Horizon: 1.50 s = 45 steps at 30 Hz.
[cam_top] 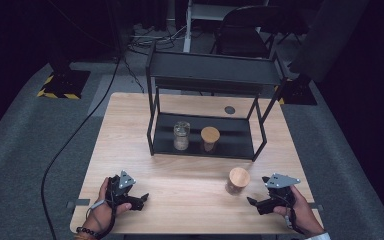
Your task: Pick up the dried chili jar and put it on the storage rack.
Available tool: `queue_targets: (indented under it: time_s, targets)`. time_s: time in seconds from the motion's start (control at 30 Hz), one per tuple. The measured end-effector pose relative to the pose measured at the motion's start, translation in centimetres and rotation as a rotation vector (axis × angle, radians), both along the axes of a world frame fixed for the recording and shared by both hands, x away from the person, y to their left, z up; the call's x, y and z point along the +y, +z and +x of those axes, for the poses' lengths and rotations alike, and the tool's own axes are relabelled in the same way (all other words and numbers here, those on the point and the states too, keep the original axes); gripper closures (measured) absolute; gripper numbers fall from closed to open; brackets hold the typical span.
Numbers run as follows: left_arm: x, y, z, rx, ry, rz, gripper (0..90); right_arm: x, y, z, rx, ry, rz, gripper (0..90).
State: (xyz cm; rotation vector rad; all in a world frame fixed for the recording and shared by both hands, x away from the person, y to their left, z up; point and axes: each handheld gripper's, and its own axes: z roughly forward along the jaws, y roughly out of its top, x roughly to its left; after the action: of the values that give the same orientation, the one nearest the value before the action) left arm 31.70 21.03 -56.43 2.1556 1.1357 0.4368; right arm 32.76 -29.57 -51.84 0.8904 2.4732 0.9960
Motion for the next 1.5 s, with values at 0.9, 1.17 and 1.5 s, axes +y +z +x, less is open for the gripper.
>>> queue_targets:
  time_s: [0.9, 1.17, 1.5]
  targets:
    - [0.0, 0.0, 0.0, 0.000, -0.001, 0.000, 0.0, 2.5, -0.6, 1.1, 0.075, -0.026, 0.017, 2.6]
    - [0.0, 0.0, 0.0, 0.001, 0.000, 0.000, 0.0, 3.2, -0.7, 1.3, 0.101, -0.029, 0.040, 2.7]
    - [0.0, 0.0, 0.0, 0.000, 0.000, 0.000, 0.0, 3.9, -1.0, 1.8, 0.107, -0.046, 0.033, 3.0]
